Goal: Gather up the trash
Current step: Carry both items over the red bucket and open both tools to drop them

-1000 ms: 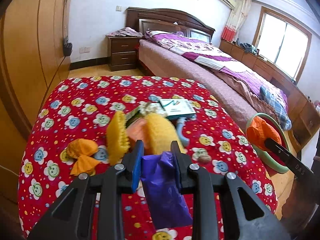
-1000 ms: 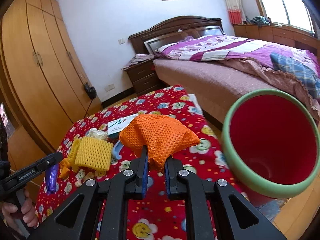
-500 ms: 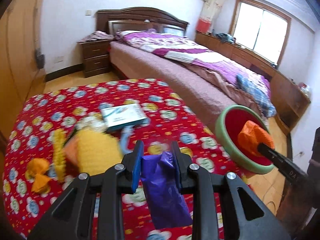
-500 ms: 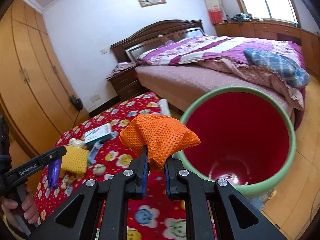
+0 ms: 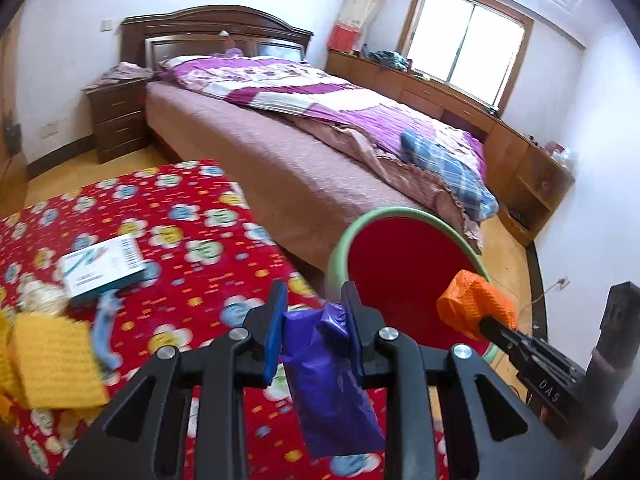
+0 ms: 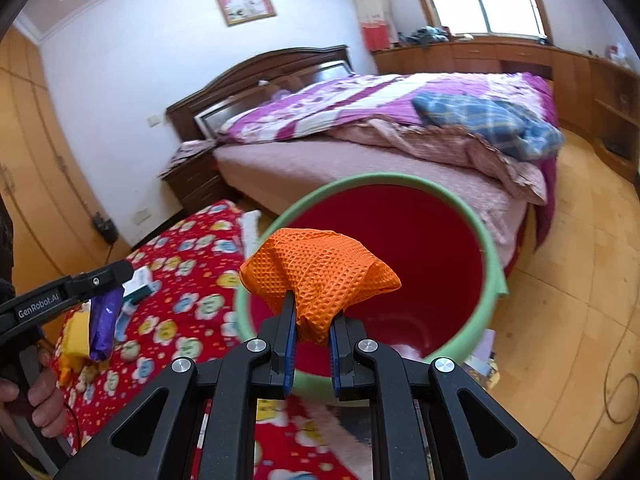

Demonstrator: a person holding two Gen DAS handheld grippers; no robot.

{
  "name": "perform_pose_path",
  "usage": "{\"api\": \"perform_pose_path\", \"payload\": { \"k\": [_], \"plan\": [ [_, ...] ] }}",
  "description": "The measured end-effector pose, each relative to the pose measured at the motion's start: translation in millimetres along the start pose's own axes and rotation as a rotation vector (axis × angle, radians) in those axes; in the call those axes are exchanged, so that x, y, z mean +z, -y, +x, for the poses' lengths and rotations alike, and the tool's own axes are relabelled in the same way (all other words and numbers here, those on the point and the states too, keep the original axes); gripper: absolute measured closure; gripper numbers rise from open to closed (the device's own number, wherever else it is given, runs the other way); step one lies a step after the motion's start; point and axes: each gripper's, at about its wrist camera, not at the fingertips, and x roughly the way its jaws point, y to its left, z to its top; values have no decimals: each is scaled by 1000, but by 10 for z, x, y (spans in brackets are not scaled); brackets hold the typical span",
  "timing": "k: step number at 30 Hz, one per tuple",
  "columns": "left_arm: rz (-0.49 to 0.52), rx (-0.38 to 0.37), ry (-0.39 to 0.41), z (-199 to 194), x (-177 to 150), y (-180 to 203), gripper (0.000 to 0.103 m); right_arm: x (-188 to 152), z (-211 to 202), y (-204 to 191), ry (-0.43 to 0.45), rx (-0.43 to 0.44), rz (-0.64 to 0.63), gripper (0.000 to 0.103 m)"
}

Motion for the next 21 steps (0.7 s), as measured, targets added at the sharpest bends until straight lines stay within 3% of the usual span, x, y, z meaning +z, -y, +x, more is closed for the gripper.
{"api": "perform_pose_path", "payload": {
  "k": [10,13,16,21],
  "plan": [
    [77,-91,-9,502,119,479,75,-36,84,325,-21,-51,57,87],
    [92,-94,-11,608,117,557,75,-41,97,346,-22,-57,59,86],
    [93,-90,-20,667,117,586,65,-43,106,388,-22,-47,71,83],
    [85,-82,-27,653,91,550,64,-51,107,423,-21,-39,82,78]
  ]
}}
